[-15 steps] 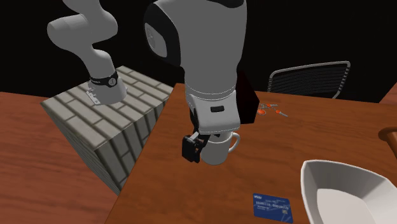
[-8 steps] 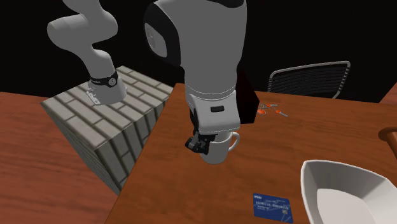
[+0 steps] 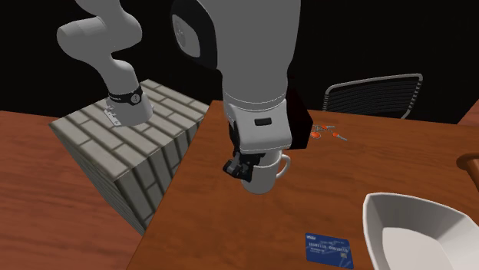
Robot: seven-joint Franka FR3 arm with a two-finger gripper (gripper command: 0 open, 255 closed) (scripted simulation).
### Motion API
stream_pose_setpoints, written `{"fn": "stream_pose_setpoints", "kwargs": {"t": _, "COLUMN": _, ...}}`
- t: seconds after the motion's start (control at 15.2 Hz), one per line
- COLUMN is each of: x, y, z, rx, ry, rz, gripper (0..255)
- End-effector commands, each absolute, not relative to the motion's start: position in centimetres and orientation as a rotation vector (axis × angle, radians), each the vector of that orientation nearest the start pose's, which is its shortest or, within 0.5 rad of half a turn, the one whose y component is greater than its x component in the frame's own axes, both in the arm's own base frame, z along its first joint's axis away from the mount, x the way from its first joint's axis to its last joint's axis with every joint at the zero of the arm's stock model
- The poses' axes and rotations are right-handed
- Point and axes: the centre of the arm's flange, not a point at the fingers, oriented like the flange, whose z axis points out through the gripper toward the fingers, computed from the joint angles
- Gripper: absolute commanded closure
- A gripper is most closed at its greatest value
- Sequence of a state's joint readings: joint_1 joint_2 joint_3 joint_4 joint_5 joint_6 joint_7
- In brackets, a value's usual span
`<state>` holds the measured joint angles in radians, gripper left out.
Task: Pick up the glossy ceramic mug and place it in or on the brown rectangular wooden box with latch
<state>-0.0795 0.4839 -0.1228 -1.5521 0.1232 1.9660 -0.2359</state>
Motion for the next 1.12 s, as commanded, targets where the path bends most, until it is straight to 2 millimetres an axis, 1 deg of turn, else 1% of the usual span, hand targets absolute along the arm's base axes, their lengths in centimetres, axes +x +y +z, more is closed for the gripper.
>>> {"fn": "stream_pose_setpoints", "kwargs": {"t": 0.0, "x": 67.1, "y": -11.8, "z": 37.6, "rx": -3.073, "ry": 0.008, "rz": 0.08, "gripper": 255}}
{"fn": "stream_pose_setpoints", "kwargs": {"t": 1.06, "x": 67.1, "y": -11.8, "z": 46.1, "rx": -3.073, "ry": 0.008, "rz": 0.08, "gripper": 255}}
